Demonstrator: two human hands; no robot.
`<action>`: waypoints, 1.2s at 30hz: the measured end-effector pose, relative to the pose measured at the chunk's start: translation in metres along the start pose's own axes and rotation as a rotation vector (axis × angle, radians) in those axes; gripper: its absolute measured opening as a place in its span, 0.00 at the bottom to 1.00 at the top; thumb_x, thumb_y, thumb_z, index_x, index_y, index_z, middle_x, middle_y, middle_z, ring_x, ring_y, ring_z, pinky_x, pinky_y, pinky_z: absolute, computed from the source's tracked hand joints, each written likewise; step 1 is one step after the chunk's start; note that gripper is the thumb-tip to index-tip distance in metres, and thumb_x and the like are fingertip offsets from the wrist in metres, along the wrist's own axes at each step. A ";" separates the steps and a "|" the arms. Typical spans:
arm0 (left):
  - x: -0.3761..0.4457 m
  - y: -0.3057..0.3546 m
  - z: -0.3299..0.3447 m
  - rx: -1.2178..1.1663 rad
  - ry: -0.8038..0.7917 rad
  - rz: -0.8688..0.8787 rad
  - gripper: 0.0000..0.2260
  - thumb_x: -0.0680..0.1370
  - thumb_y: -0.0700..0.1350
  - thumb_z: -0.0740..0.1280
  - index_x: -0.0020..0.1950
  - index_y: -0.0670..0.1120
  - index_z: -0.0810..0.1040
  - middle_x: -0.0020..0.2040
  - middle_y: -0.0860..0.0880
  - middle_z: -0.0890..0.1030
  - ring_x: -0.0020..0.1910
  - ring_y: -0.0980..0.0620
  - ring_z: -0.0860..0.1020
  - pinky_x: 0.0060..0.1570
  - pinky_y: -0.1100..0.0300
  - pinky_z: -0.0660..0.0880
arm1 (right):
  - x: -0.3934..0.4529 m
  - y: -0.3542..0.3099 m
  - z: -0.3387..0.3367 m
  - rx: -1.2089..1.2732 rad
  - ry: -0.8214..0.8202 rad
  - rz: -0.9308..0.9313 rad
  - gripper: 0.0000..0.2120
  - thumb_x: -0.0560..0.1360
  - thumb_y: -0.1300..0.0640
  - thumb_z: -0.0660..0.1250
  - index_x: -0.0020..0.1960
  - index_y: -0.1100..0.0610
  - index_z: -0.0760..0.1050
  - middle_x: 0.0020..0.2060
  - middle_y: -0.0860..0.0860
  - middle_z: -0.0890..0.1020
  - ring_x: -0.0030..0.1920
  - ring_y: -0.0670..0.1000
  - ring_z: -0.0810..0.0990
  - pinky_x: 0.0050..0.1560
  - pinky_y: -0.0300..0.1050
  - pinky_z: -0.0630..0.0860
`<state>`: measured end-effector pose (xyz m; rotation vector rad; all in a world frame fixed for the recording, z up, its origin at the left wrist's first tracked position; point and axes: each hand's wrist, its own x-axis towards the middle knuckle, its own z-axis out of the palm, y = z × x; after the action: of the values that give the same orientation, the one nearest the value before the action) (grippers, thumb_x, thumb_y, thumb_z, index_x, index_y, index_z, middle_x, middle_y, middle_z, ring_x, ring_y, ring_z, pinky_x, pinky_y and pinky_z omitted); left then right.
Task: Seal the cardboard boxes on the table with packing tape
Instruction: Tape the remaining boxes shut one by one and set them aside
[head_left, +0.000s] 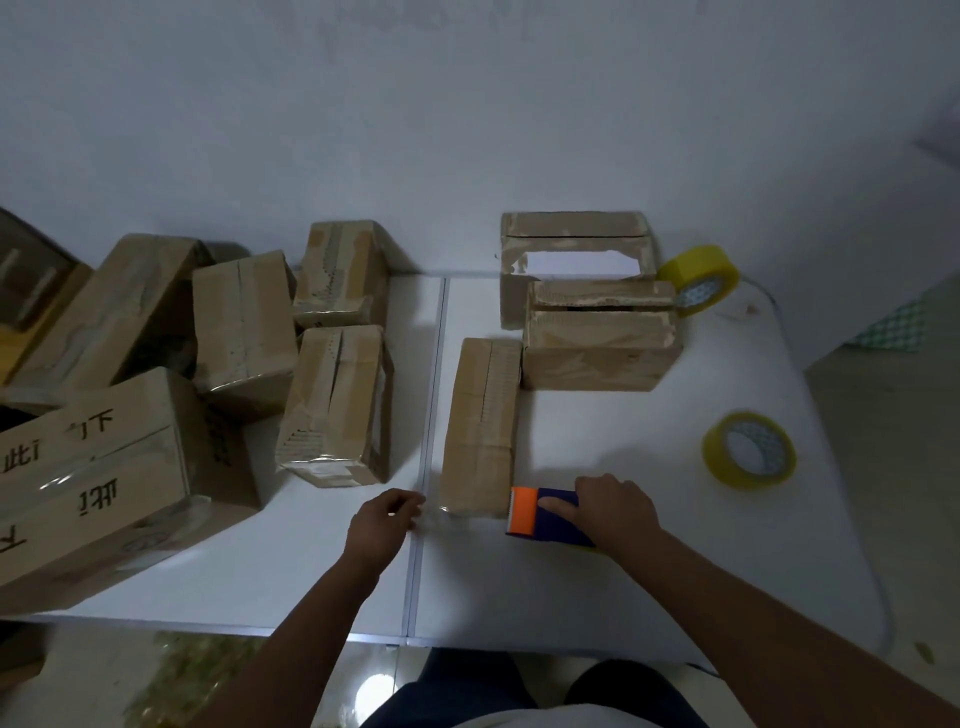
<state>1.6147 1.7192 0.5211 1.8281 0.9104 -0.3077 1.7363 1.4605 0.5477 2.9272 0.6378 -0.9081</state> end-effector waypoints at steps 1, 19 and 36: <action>0.000 0.001 -0.003 0.137 0.009 0.053 0.08 0.82 0.44 0.64 0.57 0.47 0.82 0.51 0.50 0.84 0.48 0.50 0.83 0.51 0.59 0.78 | 0.000 -0.001 0.000 -0.002 0.001 0.001 0.29 0.76 0.30 0.52 0.40 0.56 0.68 0.31 0.47 0.67 0.38 0.50 0.73 0.42 0.43 0.67; 0.033 0.028 0.063 1.087 -0.185 0.821 0.31 0.81 0.59 0.29 0.81 0.47 0.42 0.80 0.49 0.38 0.79 0.49 0.36 0.78 0.47 0.44 | -0.005 0.002 -0.001 0.012 0.047 0.001 0.27 0.75 0.29 0.52 0.34 0.53 0.59 0.30 0.47 0.66 0.36 0.50 0.72 0.41 0.43 0.66; 0.038 0.019 0.066 1.031 -0.128 0.843 0.29 0.81 0.61 0.31 0.81 0.51 0.40 0.80 0.53 0.37 0.78 0.56 0.34 0.77 0.53 0.36 | -0.029 0.038 -0.004 0.020 0.134 -0.073 0.25 0.76 0.31 0.52 0.45 0.54 0.65 0.38 0.52 0.77 0.36 0.50 0.69 0.42 0.42 0.59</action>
<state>1.6663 1.6749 0.4827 2.8824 -0.2692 -0.3701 1.7313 1.4153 0.5632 3.0207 0.7501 -0.7323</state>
